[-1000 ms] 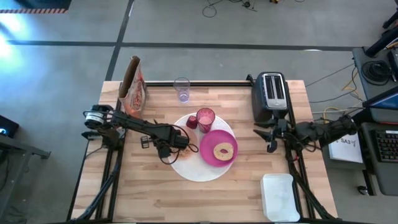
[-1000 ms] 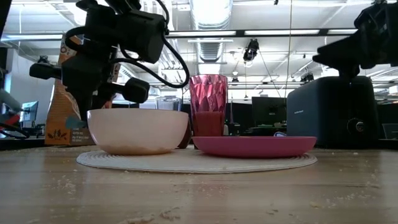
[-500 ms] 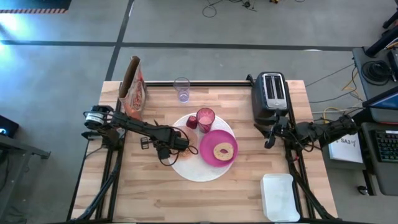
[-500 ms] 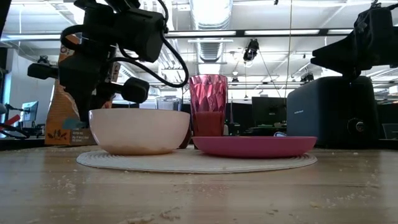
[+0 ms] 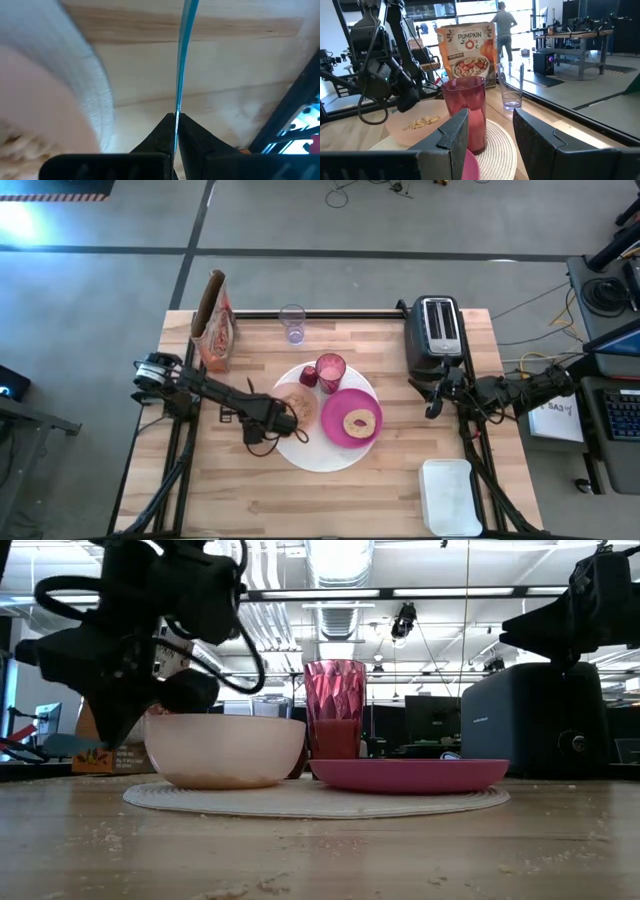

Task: Arrange a breakfast setting
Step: Put the blue spoon beside the orange bowl

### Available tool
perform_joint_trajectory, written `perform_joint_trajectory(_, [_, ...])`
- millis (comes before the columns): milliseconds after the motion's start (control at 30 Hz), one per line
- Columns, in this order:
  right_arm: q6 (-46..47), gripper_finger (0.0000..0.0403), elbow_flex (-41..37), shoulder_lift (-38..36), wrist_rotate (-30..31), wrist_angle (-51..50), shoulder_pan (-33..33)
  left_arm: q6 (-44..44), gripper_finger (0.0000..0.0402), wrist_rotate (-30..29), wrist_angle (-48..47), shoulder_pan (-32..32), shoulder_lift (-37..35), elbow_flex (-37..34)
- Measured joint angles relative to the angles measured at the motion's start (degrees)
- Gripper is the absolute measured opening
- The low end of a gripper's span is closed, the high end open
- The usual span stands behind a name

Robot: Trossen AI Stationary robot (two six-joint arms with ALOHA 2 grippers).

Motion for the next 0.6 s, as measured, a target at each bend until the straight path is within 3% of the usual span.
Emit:
perform_joint_trajectory(267, [0.00,0.0144,0.00,0.00,0.02,0.08,0.04,-3.55,0.0000,-4.53,0.89,-0.87,0.00,-3.05])
perform_joint_trajectory(600, [-0.02,0.0144,-0.02,0.01,0.04,0.14,0.04,-4.33,0.0000,-4.13,5.66,-1.05,-0.02,-3.44])
